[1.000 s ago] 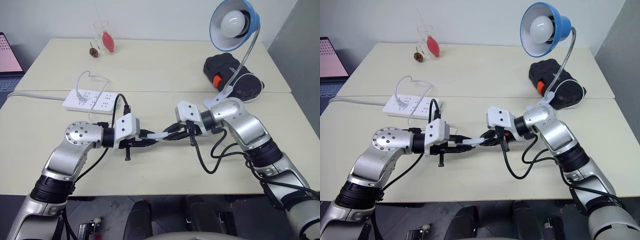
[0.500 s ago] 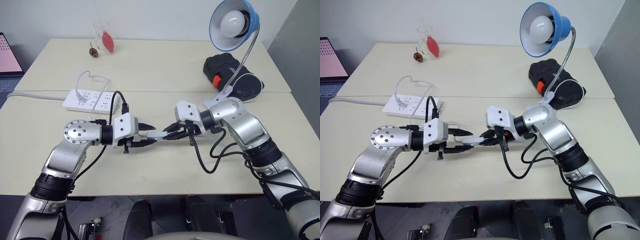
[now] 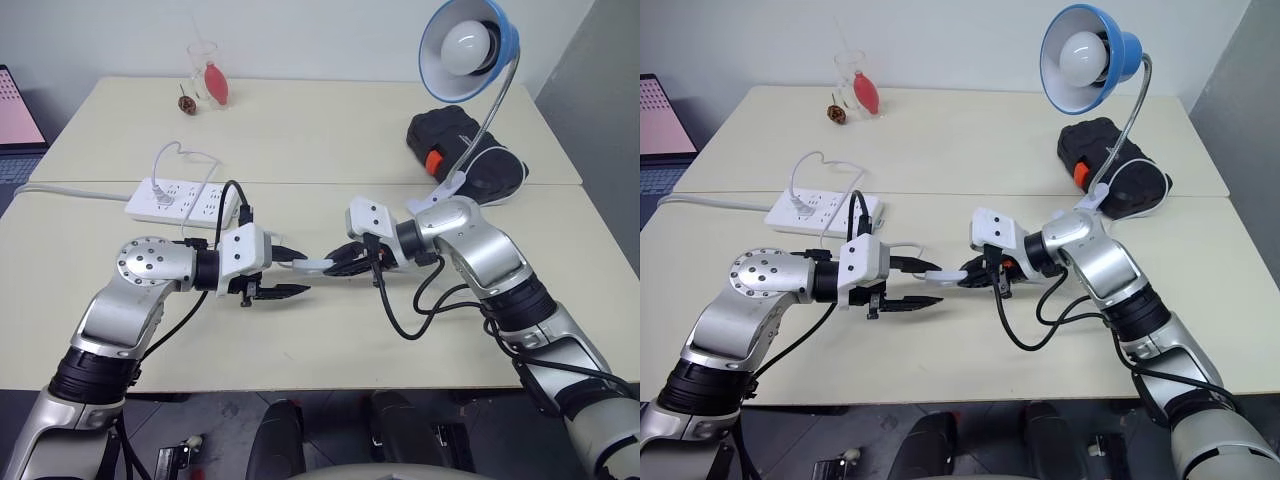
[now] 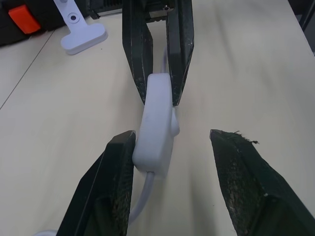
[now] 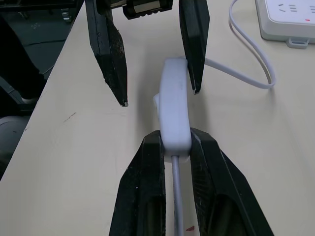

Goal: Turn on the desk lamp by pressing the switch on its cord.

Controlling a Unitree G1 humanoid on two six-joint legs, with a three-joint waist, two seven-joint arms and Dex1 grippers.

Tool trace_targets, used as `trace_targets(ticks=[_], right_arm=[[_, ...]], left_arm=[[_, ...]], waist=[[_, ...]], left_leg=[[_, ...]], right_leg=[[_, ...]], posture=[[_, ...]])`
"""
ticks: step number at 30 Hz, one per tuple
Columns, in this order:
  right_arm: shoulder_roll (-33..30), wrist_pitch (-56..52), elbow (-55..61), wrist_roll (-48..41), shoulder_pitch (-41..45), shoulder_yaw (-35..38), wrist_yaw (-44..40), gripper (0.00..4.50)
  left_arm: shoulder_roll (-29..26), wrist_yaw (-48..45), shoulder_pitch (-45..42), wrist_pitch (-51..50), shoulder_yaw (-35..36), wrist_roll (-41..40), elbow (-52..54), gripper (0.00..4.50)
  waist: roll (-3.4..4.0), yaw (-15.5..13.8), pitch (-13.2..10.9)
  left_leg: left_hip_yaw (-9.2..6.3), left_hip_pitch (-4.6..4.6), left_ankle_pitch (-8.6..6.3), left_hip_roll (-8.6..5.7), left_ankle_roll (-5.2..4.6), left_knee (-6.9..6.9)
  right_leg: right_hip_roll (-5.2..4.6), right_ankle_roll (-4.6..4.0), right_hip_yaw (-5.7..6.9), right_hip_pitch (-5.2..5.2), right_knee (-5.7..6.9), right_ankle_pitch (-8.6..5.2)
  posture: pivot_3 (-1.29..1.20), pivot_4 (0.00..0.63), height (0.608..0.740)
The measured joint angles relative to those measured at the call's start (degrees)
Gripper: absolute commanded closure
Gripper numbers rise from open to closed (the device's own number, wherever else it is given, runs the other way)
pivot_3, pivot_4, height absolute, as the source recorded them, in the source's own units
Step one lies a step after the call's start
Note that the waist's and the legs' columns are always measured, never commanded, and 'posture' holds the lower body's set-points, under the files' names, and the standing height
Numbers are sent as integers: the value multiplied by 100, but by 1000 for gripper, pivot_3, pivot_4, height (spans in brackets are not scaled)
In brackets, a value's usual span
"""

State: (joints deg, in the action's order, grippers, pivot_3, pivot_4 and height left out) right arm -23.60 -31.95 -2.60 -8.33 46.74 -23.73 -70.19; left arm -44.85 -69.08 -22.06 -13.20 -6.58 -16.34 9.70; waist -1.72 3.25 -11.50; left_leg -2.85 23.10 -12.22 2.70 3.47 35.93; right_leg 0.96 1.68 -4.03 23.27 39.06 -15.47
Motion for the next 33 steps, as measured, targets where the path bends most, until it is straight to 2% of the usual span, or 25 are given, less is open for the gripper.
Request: trace_targets(ticks=[18,19,26,33], right_arm=[[-6,-112,1,15,-1,-1,157,4159],[-6,-112,1,15,-1,-1,155,4159],[-36,-103,18,41,-2,-23,133,4159],[-85,-101,27,49,-1,-29,81,4159]], left_arm=[[136,141,-235,-36,-179,239,-102,2014],[136,150,-235,-27,-196,259,-102,2380],[170,196,-295,141,-231,392,-247,3748],[232,180,-301,297,-280,432,-357,3834]], waist=[[0,0,0],[0,0,0],[0,0,0],[0,0,0]], left_leg=[[0,1,0,0,0,0],[0,1,0,0,0,0],[0,1,0,-1,0,0],[0,2,0,-1,0,0]], right_leg=[[0,0,0,0,0,0],[0,0,0,0,0,0],[0,0,0,0,0,0],[0,0,0,1,-1,0]], posture=[[0,150,740],[0,150,740],[0,150,740],[0,150,740]])
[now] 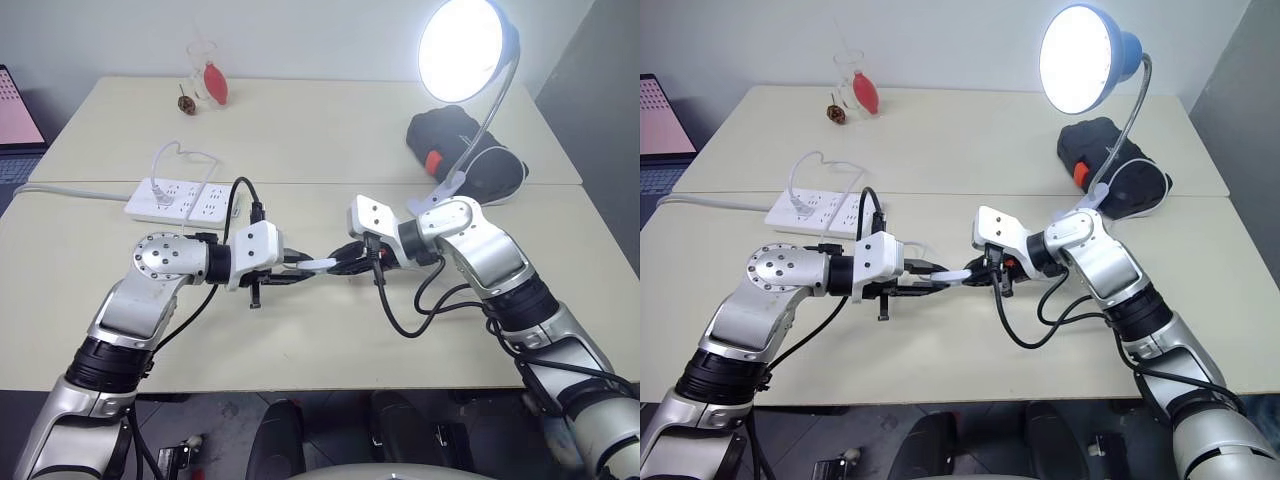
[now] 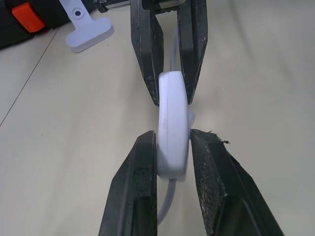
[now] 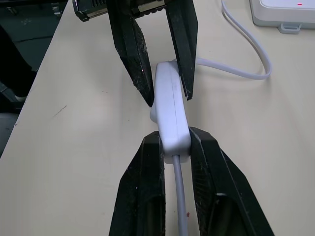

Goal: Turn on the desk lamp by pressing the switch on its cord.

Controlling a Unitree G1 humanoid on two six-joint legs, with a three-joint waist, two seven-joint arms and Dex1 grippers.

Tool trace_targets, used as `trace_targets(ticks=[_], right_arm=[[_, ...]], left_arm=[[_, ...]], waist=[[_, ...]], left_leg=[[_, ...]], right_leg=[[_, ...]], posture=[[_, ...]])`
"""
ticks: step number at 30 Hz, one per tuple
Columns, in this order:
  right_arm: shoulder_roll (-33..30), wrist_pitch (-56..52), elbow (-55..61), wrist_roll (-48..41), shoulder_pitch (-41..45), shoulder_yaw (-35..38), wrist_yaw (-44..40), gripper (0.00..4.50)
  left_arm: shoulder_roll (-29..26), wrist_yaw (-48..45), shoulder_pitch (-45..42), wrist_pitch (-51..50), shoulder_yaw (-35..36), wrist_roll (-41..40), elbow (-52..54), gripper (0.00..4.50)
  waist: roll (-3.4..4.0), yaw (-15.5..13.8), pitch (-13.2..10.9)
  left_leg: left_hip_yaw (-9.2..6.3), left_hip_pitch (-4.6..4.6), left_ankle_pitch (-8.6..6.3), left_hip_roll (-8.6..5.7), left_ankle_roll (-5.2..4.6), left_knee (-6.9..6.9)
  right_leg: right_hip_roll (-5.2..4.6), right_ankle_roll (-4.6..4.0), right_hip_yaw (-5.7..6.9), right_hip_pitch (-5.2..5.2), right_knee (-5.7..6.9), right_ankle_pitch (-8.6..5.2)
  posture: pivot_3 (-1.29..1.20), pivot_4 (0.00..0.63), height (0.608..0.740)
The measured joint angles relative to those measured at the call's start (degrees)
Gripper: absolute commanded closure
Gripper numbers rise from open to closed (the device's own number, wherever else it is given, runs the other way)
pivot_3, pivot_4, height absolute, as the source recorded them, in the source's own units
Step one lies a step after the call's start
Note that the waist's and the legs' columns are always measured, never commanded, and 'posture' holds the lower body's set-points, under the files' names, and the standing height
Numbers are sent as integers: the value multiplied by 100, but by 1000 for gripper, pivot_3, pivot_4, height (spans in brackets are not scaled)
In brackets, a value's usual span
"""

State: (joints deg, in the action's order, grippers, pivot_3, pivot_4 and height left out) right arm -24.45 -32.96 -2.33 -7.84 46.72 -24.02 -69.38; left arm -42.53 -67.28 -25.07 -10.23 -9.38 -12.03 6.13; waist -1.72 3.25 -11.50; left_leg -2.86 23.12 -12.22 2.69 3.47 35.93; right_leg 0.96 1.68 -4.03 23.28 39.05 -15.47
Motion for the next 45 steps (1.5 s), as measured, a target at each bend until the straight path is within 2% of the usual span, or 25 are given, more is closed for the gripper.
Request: trace_targets(ticks=[8,10,18,23,28,34,38,39,45], right_arm=[[-16,1,55,2,0,0,-51,4159],[-34,0,91,2,0,0,-54,4159],[60,257,112,-3,0,5,-50,4159],[88,758,-324,212,41,-74,-18,4159],[258,1377,-1180,464,199,-162,108,4159],[655,2369,-2749,899,574,-184,527,4159],[807,3055,-3621,1138,750,-192,683,4159],[824,3139,-3714,1146,776,-192,693,3599],[707,3374,-3930,1227,794,-104,623,2054]], left_arm=[[83,-82,-19,230,-2,-15,-138,3834],[97,-92,-20,347,-2,-16,-193,3152],[113,25,-14,1126,4,322,-640,1569],[-20,33,85,1313,191,298,-670,1532],[-247,76,317,994,661,6,-452,1532],[-708,41,1329,361,1247,-463,286,1532],[-795,88,1693,135,1481,-587,599,1532],[-796,101,1733,98,1510,-591,624,1532],[-795,341,1875,-263,1655,-636,731,1532]], waist=[[0,-1,0],[0,-1,0],[0,-2,0],[0,3,0],[0,13,0],[1,49,-1],[2,10,-1],[1,11,-1],[3,5,-2]], left_leg=[[0,1,0,0,0,0],[0,0,0,0,0,0],[-1,2,0,-1,0,2],[-1,1,0,0,0,1],[-1,1,0,1,0,0],[3,-1,0,3,0,-5],[3,-1,0,1,0,-3],[4,-3,0,2,0,-2],[2,-3,0,2,0,-2]], right_leg=[[0,0,0,0,0,0],[0,0,0,0,0,0],[-1,0,1,1,1,0],[0,0,2,1,0,0],[0,0,2,2,2,0],[-1,-3,-1,3,0,-1],[-3,-3,-2,2,0,-1],[-3,-3,-2,2,0,-1],[-2,-1,-1,1,3,0]], posture=[[0,150,740],[0,150,740],[0,150,740],[0,150,740],[0,150,740],[0,150,740],[0,150,740],[0,150,740],[0,150,740]])
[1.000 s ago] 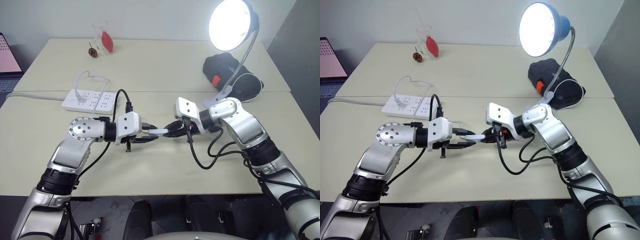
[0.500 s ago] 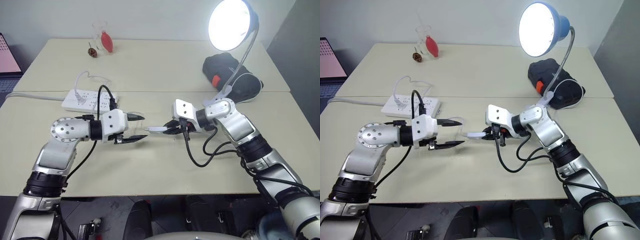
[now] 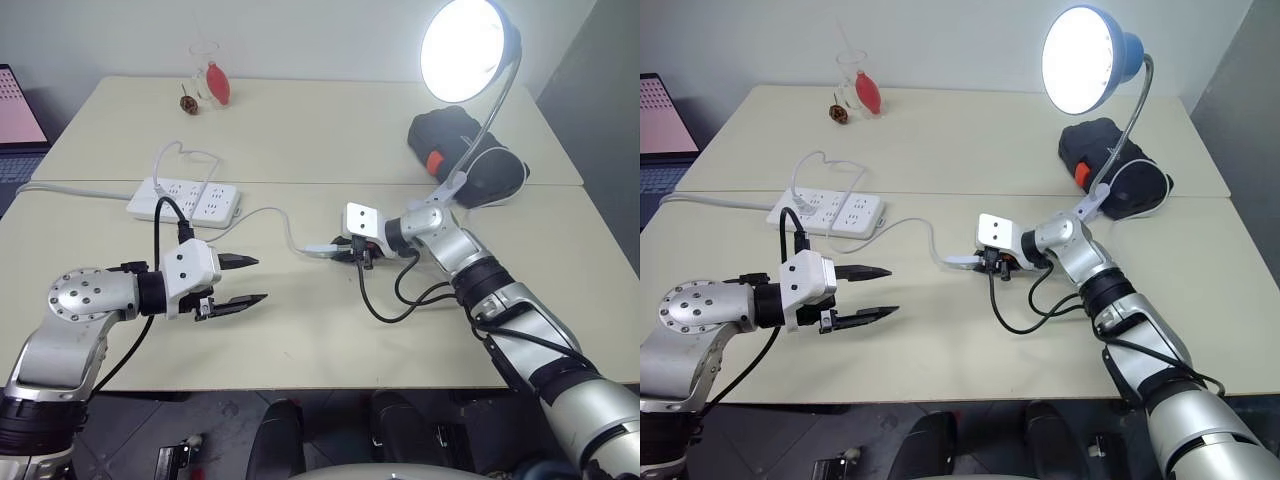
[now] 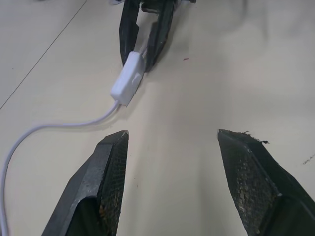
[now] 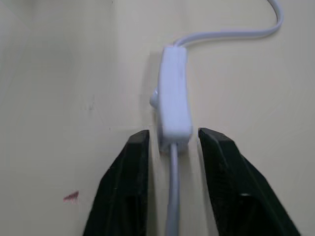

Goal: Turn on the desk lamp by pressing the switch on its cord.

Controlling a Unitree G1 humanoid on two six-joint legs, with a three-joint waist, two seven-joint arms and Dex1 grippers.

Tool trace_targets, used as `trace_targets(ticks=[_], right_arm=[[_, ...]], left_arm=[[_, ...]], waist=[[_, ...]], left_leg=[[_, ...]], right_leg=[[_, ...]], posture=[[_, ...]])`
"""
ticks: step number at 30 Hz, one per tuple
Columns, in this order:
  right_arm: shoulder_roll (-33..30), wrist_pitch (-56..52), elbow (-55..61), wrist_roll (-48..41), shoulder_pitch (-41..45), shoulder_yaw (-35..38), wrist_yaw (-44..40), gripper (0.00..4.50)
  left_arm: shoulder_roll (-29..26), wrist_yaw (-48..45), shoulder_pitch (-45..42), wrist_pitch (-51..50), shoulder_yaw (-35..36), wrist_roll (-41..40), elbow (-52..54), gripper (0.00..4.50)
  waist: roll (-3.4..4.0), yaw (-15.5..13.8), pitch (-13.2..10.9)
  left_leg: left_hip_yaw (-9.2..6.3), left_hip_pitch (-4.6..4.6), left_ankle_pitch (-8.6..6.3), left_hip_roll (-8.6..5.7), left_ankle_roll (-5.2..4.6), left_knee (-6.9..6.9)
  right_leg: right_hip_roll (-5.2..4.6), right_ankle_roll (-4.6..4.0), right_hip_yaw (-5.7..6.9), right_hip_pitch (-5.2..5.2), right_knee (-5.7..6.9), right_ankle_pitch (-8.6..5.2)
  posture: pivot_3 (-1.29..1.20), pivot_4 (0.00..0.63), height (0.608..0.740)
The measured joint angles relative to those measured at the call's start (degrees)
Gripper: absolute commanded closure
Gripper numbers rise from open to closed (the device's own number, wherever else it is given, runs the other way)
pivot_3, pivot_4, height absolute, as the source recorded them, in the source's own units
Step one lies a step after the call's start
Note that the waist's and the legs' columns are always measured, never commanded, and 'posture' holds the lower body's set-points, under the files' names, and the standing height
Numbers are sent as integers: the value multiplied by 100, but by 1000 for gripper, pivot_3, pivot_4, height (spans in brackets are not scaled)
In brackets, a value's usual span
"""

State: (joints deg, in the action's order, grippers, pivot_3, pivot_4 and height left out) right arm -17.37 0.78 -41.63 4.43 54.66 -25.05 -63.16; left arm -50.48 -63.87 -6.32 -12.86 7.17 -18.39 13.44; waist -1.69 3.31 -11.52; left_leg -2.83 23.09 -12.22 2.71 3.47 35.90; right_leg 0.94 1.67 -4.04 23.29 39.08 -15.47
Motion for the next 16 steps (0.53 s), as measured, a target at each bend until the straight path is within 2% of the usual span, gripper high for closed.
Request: trace_targets(ticks=[3,7,9,10,13,16], right_arm=[[-308,-104,546,-117,-161,190,-202,1356],[-1052,-717,2175,-451,-801,564,-532,507],[-1343,-1086,2859,-666,-1026,760,-620,507],[-1700,-1445,3642,-937,-1340,974,-768,507],[-2244,-2026,4643,-1299,-1823,1356,-856,507],[-2528,-2464,5241,-1519,-2209,1578,-786,507]], left_arm=[[-1,120,46,-359,80,-150,116,1532],[-117,357,140,-922,270,-286,533,1532],[-126,434,152,-1054,397,-361,699,1532],[-196,464,273,-1144,518,-415,878,1532],[-277,461,398,-1283,646,-435,979,1532],[-282,430,474,-1294,712,-523,1037,1532]], waist=[[0,-1,0],[2,-31,-1],[2,-31,-2],[2,-32,-1],[3,-33,-2],[3,-7,-2]], left_leg=[[1,2,0,0,0,-1],[-6,15,0,0,0,-3],[-6,16,0,0,0,-2],[-7,15,-1,0,0,-2],[-6,7,-1,0,0,-2],[1,-4,0,1,0,-2]], right_leg=[[0,-1,-1,0,-4,-1],[-2,-1,6,6,-4,-4],[-2,0,5,8,-5,-4],[-3,-1,5,7,-5,-6],[-2,-3,5,2,-5,-8],[-2,-6,-2,0,-3,-9]], posture=[[0,150,740],[0,150,740],[0,150,740],[0,150,740],[0,150,740],[0,150,740]])
